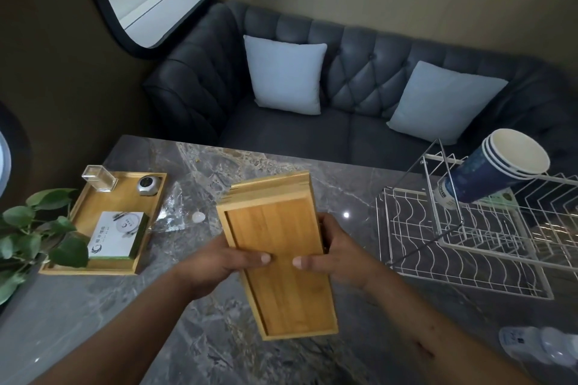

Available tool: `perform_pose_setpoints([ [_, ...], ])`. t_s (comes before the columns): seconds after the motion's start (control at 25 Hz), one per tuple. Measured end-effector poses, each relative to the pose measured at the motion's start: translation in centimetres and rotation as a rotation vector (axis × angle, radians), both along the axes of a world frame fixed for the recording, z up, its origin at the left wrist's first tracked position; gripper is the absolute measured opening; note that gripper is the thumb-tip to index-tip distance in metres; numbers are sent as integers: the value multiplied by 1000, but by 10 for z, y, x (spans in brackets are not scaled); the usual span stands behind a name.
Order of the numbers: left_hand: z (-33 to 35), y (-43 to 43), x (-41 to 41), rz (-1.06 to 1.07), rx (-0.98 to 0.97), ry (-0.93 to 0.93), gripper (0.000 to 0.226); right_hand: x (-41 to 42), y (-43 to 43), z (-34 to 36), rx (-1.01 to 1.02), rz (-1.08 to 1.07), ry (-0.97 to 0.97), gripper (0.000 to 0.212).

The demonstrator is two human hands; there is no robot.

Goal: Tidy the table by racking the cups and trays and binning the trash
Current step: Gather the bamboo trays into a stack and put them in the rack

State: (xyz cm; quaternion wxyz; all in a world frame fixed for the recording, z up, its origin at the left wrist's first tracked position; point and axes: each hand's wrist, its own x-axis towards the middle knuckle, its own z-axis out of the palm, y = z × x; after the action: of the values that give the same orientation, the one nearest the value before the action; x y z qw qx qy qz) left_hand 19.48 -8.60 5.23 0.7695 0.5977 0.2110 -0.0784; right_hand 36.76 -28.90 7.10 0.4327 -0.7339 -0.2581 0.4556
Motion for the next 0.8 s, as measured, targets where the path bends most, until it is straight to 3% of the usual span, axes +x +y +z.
perform_pose_setpoints([
  [0.08, -1, -2, 1, -52, 96, -15, 64, 3, -7, -1, -24, 64, -88, 100],
  [0.16, -6, -7, 0, -66, 312, -30, 63, 3, -14, -7, -36, 99, -197, 96],
  [0.28, -19, -11, -2, -49, 628, 26, 83, 0, -23, -18, -44, 108, -302, 101],
  [0.4, -29, -16, -4, -64, 722, 52, 98, -5, -28, -32, -47, 84, -330, 100],
  [0.8, -37, -26, -9, -62, 854, 56, 105, -16, -31, -55, -116, 62, -433, 93],
])
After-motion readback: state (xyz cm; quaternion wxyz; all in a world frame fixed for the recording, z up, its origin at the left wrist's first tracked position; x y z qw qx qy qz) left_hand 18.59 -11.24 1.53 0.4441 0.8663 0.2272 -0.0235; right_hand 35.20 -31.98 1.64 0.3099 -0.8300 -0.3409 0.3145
